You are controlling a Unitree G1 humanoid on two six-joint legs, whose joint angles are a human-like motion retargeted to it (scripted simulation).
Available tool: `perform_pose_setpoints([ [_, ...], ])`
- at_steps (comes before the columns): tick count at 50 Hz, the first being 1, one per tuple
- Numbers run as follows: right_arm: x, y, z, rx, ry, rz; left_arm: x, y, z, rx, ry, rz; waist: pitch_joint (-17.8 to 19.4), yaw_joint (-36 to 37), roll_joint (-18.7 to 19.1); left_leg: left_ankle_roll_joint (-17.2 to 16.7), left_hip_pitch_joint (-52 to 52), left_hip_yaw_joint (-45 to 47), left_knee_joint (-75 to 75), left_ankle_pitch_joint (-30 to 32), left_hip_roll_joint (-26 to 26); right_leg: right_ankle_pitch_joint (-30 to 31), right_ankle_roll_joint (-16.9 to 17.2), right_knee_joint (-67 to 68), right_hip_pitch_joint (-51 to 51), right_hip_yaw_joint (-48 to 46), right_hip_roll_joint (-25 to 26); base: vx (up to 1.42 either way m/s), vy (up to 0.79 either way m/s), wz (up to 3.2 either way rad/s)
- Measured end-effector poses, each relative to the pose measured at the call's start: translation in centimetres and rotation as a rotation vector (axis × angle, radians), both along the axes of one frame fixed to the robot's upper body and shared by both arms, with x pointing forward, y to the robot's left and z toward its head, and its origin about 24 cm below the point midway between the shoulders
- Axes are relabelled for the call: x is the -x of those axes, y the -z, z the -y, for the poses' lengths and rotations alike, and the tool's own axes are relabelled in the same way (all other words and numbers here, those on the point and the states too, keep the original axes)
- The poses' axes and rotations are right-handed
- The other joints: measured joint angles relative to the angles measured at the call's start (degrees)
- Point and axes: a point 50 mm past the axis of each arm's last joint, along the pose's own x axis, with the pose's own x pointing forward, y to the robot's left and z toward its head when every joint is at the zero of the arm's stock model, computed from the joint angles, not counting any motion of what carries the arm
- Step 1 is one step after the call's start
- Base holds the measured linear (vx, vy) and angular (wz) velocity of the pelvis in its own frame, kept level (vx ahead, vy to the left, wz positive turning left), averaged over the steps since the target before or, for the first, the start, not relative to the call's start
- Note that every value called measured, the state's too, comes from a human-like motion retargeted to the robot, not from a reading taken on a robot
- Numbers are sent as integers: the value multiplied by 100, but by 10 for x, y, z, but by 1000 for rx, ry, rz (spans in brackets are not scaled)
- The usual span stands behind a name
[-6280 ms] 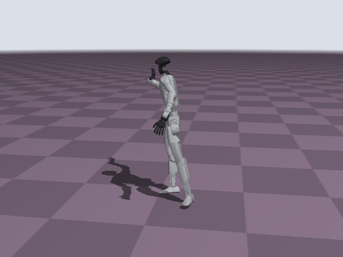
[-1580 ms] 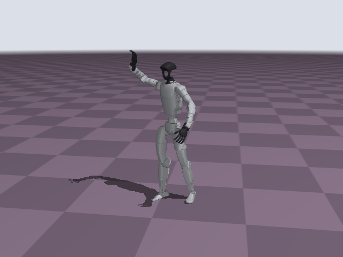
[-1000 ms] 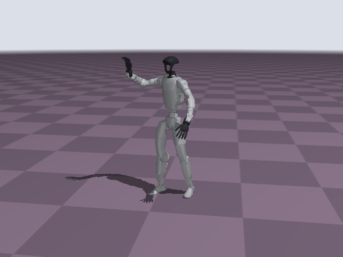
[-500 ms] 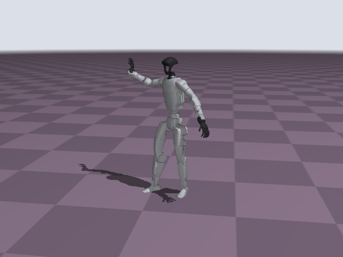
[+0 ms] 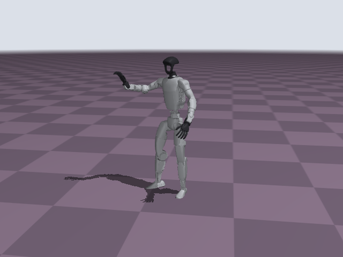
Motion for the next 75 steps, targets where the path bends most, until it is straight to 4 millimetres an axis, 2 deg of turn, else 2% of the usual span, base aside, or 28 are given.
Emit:
perform_pose_setpoints([
  [5, 56, -31, 77, -229, 176, 266, 69, 15, -31, -105, -136, -172, 238, -455, -58, -5, -60, 153, -64, 135, -1, 113, 0, -42, -172, 295, 131, -8, -7, -35],
  [8, 94, -39, 117, -393, 325, 450, 117, 21, -42, -128, -237, -286, 404, -743, -113, -6, -61, 276, 5, 170, 98, 124, 0, -39, -234, 721, 311, -5, -14, -49],
  [10, 114, -40, 136, -482, 406, 545, 146, 24, -45, -118, -288, -365, 499, -906, -134, -6, -47, 365, 64, 179, 193, 85, 0, -37, -247, 1058, 457, -3, -17, -53],
  [13, 125, -37, 146, -546, 432, 596, 177, 27, -45, -83, -311, -479, 601, -1031, -117, -6, 12, 533, 129, 171, 344, -52, 0, -58, -205, 1510, 643, 1, -16, -60],
  [15, 119, -32, 142, -542, 398, 575, 186, 28, -46, -66, -293, -536, 643, -1013, -92, -6, 69, 669, 147, 163, 428, -155, 0, -94, -153, 1717, 716, 3, -16, -68],
  [16, 112, -29, 135, -526, 364, 551, 183, 27, -48, -68, -273, -547, 652, -960, -81, -5, 100, 742, 146, 162, 459, -193, 0, -121, -122, 1778, 734, 4, -17, -70],
  [18, 94, -23, 118, -491, 283, 500, 170, 25, -52, -90, -224, -546, 658, -813, -63, -3, 159, 884, 141, 167, 511, -250, 0, -187, -58, 1868, 761, 4, -19, -67],
  [20, 74, -15, 94, -458, 181, 455, 146, 21, -57, -137, -172, -497, 650, -613, -53, -1, 206, 1005, 133, 184, 548, -276, 0, -268, 6, 1924, 784, 4, -22, -56],
  [25, 21, 7, 7, -375, -117, 323, 49, 2, -52, -266, -115, -187, 650, -55, -45, 3, 265, 1164, 99, 267, 606, -287, 0, -452, 102, 2003, 855, 4, -24, -29],
  [27, 2, 15, -37, -282, -227, 222, 6, -10, -38, -261, -112, -26, 669, 115, -24, 4, 273, 1174, 60, 314, 625, -288, 0, -491, 107, 2003, 880, 5, -22, -2],
  [29, -14, 19, -85, -127, -319, 114, -34, -22, -15, -209, -88, 126, 699, 217, 32, 5, 265, 1155, 3, 368, 646, -293, 0, -510, 95, 1974, 905, 5, -21, 13],
  [32, -25, 23, -145, 115, -434, 5, -81, -45, 25, -105, 39, 301, 716, 291, 128, 5, 233, 1091, -82, 455, 700, -308, 0, -522, 78, 1878, 961, 4, -20, 27],
  [34, -25, 21, -169, 235, -488, -15, -102, -60, 51, -43, 157, 382, 723, 278, 200, 5, 187, 1026, -141, 521, 741, -319, 0, -530, 60, 1780, 1006, 3, -21, 37],
  [36, -22, 16, -176, 300, -512, -8, -114, -72, 70, 11, 247, 437, 728, 234, 257, 4, 140, 961, -203, 591, 782, -332, 0, -540, 45, 1674, 1054, 3, -20, 37],
  [38, -19, 9, -167, 312, -503, 9, -117, -77, 80, 63, 281, 461, 730, 171, 291, 3, 107, 913, -266, 662, 820, -347, 0, -550, 34, 1581, 1105, 5, -19, 28],
  [40, -15, 2, -144, 281, -463, 24, -113, -74, 79, 105, 262, 450, 728, 91, 306, 3, 97, 890, -326, 726, 856, -364, 0, -557, 29, 1514, 1158, 7, -17, 15],
  [44, -1, -11, -70, 123, -316, 64, -81, -47, 56, 69, 180, 326, 714, -98, 310, 3, 145, 953, -385, 805, 930, -386, 0, -569, 36, 1493, 1272, 9, -14, -12],
  [47, 22, -23, -5, -24, -149, 162, -40, -20, 31, -22, 123, 174, 711, -270, 297, 5, 220, 1082, -373, 827, 991, -377, 0, -596, 58, 1557, 1363, 10, -11, -41],
  [50, 57, -35, 57, -150, 79, 303, 13, 7, 11, -65, 45, -9, 709, -463, 270, 5, 303, 1243, -346, 839, 1040, -345, 0, -639, 81, 1645, 1443, 8, -8, -51],
  [52, 82, -42, 90, -212, 226, 381, 52, 22, 3, -56, -4, -138, 704, -604, 249, 5, 346, 1345, -334, 847, 1058, -315, 0, -668, 86, 1698, 1484, 5, -4, -49],
  [55, 113, -48, 120, -278, 372, 474, 104, 38, -3, -22, -44, -330, 694, -815, 222, 4, 388, 1477, -325, 857, 1068, -271, 0, -703, 78, 1771, 1525, 3, -1, -41],
  [58, 121, -50, 123, -292, 385, 525, 138, 47, -4, 16, -36, -488, 700, -960, 211, 4, 414, 1578, -315, 847, 1065, -242, 0, -726, 61, 1855, 1540, 0, 2, -32],
  [60, 115, -48, 113, -281, 333, 528, 145, 49, -4, 33, -18, -553, 723, -996, 208, 5, 432, 1634, -307, 828, 1061, -232, 0, -740, 52, 1921, 1539, 0, 3, -26],
  [63, 92, -37, 81, -247, 181, 485, 127, 47, -6, 18, 23, -542, 801, -937, 209, 6, 457, 1696, -290, 787, 1049, -224, 0, -760, 46, 2024, 1526, -2, 2, -20],
  [66, 65, -21, 33, -191, -19, 406, 84, 38, -4, -43, 75, -407, 906, -791, 228, 12, 460, 1732, -266, 748, 1028, -213, 0, -783, 39, 2108, 1501, -2, 0, -3],
  [69, 39, 0, -30, -106, -250, 281, 29, 21, 7, -101, 117, -187, 996, -625, 277, 18, 425, 1738, -229, 726, 999, -188, 0, -816, 23, 2153, 1462, -6, -1, -2],
  [73, 14, 33, -116, 109, -517, 21, -37, -15, 38, -62, 158, 137, 1043, -475, 388, 6, 332, 1717, -178, 730, 954, -136, 0, -871, -10, 2159, 1402, -7, -1, 6],
  [75, 7, 48, -149, 243, -600, -98, -61, -35, 56, 8, 181, 277, 1046, -459, 458, 4, 279, 1701, -166, 745, 925, -114, 0, -881, -39, 2149, 1375, -8, 0, 9],
])
